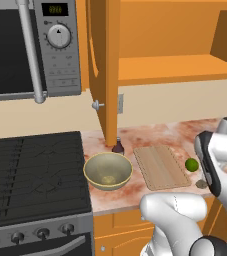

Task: Open the cabinet. Place the bowl and condiment on the counter. Then place the lime and garlic on the cutting board.

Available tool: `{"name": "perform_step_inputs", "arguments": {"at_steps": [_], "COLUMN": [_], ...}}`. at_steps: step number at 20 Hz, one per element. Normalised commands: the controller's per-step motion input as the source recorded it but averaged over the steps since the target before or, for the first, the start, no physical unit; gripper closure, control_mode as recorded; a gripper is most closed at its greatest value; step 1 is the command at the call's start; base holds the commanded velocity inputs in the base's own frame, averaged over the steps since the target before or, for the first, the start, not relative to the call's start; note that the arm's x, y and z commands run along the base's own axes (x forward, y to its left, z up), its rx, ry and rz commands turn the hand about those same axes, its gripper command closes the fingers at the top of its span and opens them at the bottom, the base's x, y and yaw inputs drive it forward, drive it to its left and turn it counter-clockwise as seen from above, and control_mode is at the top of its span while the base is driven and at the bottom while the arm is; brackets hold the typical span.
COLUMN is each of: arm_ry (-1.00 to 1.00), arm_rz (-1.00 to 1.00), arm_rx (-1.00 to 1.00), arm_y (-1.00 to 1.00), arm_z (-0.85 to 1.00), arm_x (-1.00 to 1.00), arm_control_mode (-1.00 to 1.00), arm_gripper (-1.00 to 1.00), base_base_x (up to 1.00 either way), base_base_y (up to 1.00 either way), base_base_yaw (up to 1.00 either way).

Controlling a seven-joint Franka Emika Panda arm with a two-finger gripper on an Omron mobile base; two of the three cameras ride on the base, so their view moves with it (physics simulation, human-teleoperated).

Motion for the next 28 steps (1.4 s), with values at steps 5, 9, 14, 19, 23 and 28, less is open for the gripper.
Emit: {"name": "perform_step_inputs", "arguments": {"at_steps": [5, 9, 14, 19, 23, 28], "arm_ry": [0.00, 0.00, 0.00, 0.00, 0.00, 0.00], "arm_rz": [0.00, 0.00, 0.00, 0.00, 0.00, 0.00], "arm_rx": [0.00, 0.00, 0.00, 0.00, 0.00, 0.00], "arm_y": [0.01, 0.00, 0.00, 0.00, 0.00, 0.00], "arm_z": [-0.09, -0.09, -0.12, -0.23, -0.22, -0.17], "arm_x": [0.12, 0.18, 0.18, 0.12, 0.03, 0.00], "arm_control_mode": [-1.00, -1.00, -1.00, -1.00, -1.00, -1.00], "arm_gripper": [-1.00, -1.00, -1.00, -1.00, -1.00, -1.00], "base_base_x": [0.00, 0.00, 0.00, 0.00, 0.00, 0.00], "base_base_y": [0.00, 0.00, 0.00, 0.00, 0.00, 0.00], "base_base_yaw": [0.00, 0.00, 0.00, 0.00, 0.00, 0.00]}}
